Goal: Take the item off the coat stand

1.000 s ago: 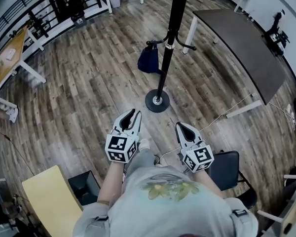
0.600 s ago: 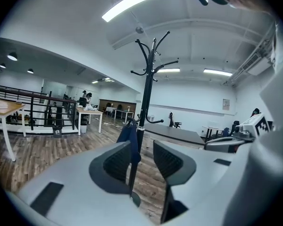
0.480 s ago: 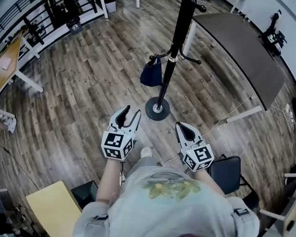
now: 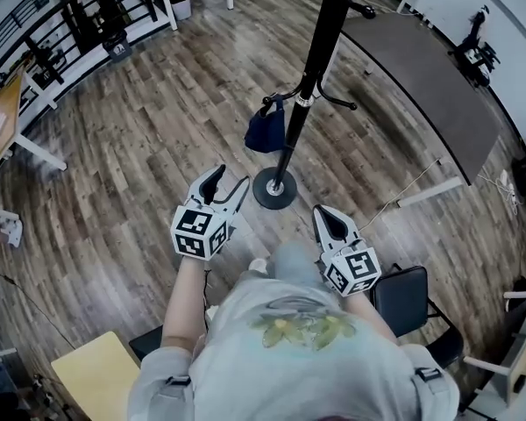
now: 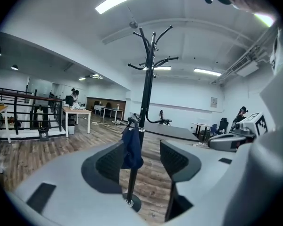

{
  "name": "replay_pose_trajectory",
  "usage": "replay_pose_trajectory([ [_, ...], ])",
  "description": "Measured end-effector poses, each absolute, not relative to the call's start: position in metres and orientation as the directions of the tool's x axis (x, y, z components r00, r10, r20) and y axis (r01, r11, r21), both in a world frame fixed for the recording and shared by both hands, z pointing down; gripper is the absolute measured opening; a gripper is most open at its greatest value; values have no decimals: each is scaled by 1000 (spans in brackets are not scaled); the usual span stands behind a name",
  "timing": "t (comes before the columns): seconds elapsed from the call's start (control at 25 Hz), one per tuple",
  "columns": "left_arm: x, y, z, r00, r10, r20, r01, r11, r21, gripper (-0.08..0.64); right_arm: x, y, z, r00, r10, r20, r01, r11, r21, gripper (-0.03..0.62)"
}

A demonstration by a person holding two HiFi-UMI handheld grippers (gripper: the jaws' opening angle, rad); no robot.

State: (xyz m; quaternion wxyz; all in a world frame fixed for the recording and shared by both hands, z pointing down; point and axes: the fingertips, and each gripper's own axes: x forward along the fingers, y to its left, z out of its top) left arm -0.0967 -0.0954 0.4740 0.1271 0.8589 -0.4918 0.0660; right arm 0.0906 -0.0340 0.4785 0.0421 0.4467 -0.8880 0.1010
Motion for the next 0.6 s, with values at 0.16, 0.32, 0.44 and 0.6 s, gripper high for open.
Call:
replay_pose_trajectory([
  [0.16,-99,-111,479,536,-810,238,-845,-513,153,252,97,-38,483,-584,-794,168,-812,566,-143,6],
  [0.32,-100,-124,482,539,-804,252,-842,-523,132,252,98,-48,486,-578,-799,168,-816,558,-154,6],
  [0.44,-94,-132,485,552,-793,257,-832,-542,117,252,94,-60,488,-583,-795,170,-812,563,-153,6],
  [0.6,-91,-153,491,565,-781,267,-823,-558,111,252,84,-83,491,-595,-786,170,-804,574,-156,6],
])
